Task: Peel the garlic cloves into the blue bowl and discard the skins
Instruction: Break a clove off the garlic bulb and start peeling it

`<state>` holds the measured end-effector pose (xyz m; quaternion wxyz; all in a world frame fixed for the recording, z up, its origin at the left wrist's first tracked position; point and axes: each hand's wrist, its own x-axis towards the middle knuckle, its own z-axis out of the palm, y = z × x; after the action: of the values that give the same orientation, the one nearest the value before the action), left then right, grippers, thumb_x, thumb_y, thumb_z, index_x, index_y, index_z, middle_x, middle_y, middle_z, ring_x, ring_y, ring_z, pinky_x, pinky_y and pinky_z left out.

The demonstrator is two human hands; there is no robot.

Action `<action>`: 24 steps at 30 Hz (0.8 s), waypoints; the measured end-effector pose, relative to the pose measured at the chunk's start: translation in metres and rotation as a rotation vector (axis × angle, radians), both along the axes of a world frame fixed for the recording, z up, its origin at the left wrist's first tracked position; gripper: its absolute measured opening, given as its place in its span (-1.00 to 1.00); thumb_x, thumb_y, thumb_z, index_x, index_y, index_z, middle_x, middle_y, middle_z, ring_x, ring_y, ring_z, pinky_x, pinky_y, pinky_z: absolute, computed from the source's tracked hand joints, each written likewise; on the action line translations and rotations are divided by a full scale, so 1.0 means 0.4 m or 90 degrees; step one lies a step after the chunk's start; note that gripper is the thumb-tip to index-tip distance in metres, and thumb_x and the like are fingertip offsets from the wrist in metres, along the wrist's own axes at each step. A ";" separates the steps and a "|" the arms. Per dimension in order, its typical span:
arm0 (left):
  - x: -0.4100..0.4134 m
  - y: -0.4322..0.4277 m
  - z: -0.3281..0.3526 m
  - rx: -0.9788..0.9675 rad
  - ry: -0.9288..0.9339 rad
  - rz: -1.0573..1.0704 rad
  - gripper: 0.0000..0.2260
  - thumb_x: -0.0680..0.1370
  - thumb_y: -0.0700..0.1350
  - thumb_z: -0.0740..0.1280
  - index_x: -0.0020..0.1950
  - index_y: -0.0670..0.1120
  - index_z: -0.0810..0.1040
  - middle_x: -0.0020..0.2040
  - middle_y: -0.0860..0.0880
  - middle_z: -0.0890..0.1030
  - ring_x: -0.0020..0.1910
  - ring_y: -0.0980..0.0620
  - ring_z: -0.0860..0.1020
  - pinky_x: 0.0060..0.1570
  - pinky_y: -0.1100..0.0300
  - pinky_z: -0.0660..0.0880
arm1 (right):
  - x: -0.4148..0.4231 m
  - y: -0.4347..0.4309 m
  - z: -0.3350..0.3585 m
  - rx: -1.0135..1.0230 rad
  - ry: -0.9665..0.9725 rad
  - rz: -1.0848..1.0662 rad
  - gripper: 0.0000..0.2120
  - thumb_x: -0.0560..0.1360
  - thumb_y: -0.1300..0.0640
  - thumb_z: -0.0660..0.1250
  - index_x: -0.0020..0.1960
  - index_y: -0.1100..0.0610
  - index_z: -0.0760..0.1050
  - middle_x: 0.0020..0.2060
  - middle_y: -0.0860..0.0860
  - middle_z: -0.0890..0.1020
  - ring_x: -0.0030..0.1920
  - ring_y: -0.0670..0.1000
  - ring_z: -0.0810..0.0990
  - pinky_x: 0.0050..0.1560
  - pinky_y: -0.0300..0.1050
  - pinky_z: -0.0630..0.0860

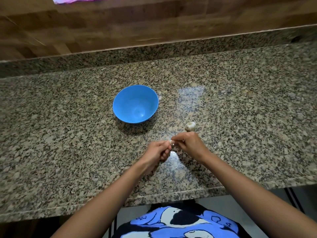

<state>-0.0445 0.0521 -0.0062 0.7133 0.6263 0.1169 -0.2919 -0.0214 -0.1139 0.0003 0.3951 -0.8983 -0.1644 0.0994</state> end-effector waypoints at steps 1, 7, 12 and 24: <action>-0.002 0.003 -0.005 0.115 -0.115 -0.048 -0.77 0.61 -0.12 0.22 -0.20 -0.17 0.52 -0.39 0.02 0.44 -0.44 0.12 0.33 -0.45 0.35 0.27 | 0.001 0.002 0.002 0.041 0.084 -0.023 -0.85 0.50 0.26 0.31 0.00 0.26 0.61 -0.24 0.14 0.66 -0.30 0.00 0.61 -0.25 -0.20 0.58; 0.009 0.013 -0.002 0.440 -0.566 -0.202 -0.83 0.60 -0.18 0.23 -0.07 -0.18 0.59 -0.29 0.06 0.51 -0.36 0.30 0.38 -0.30 0.42 0.39 | 0.002 -0.007 0.023 0.399 0.485 -0.126 -0.85 0.52 0.29 0.25 -0.07 0.30 0.58 -0.35 0.13 0.58 -0.41 -0.03 0.53 -0.39 -0.30 0.51; 0.013 0.018 -0.004 0.286 -0.329 -0.102 -0.81 0.61 -0.18 0.23 -0.14 -0.18 0.57 -0.37 0.02 0.50 -0.43 0.24 0.40 -0.40 0.40 0.34 | 0.003 0.001 0.017 0.464 0.559 -0.195 -0.87 0.50 0.25 0.29 -0.08 0.26 0.59 -0.30 0.09 0.64 -0.36 -0.04 0.59 -0.26 -0.27 0.59; -0.007 -0.020 -0.005 0.193 -0.129 0.012 -0.78 0.63 -0.23 0.18 -0.09 -0.25 0.58 -0.32 -0.10 0.55 -0.40 0.07 0.48 -0.39 0.33 0.47 | -0.032 0.019 -0.002 0.206 0.331 -0.237 -0.92 0.50 0.30 0.31 -0.05 0.21 0.58 -0.30 0.08 0.63 -0.39 -0.03 0.54 -0.42 -0.22 0.53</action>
<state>-0.0473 0.0440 -0.0082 0.6217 0.7518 0.0928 -0.1993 -0.0343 -0.1063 -0.0004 0.5725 -0.7832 0.0947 0.2233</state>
